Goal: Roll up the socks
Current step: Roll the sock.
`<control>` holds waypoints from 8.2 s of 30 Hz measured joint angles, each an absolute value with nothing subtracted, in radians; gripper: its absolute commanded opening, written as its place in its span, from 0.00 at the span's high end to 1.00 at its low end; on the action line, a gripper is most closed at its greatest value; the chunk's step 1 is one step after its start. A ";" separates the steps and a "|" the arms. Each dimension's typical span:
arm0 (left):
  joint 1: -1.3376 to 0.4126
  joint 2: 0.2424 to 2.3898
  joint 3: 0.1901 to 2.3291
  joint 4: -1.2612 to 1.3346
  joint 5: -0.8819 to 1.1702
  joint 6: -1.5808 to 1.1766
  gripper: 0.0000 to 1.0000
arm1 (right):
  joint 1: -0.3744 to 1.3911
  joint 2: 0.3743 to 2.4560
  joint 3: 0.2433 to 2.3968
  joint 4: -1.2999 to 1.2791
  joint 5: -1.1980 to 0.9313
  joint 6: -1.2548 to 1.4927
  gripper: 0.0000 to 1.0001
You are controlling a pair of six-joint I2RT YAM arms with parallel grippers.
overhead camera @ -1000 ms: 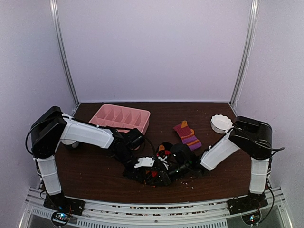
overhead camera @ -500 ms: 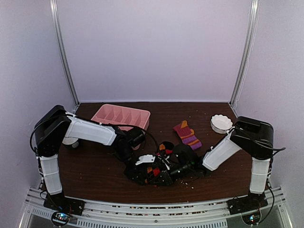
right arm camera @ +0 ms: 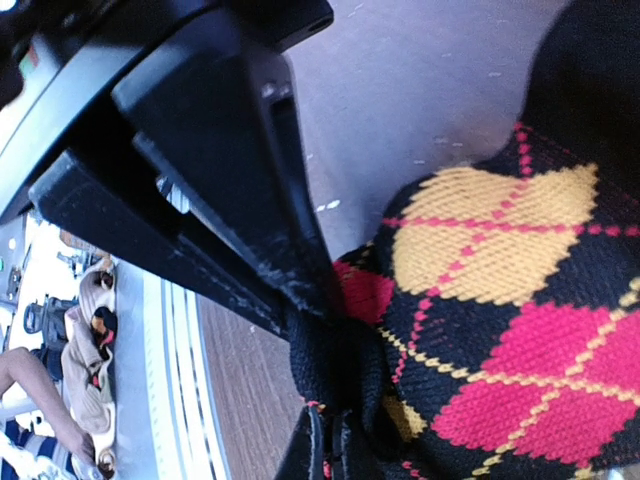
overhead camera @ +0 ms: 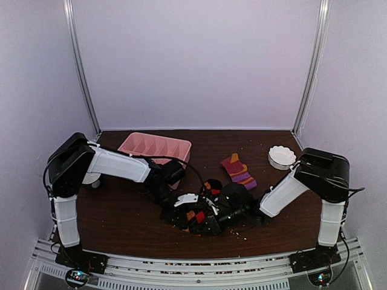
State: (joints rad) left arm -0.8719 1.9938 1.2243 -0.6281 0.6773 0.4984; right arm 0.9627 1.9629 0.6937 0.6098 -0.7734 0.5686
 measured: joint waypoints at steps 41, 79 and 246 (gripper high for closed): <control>-0.860 2.110 1.415 -0.839 0.618 0.389 1.00 | 1.182 1.291 0.363 0.294 0.483 0.495 0.01; -0.823 2.234 1.547 -1.018 0.745 0.382 0.88 | 1.333 1.833 0.781 0.299 0.217 -0.462 0.97; -0.789 2.262 1.636 -1.159 0.703 0.601 0.80 | 1.113 1.862 0.725 0.486 -0.265 -0.125 0.80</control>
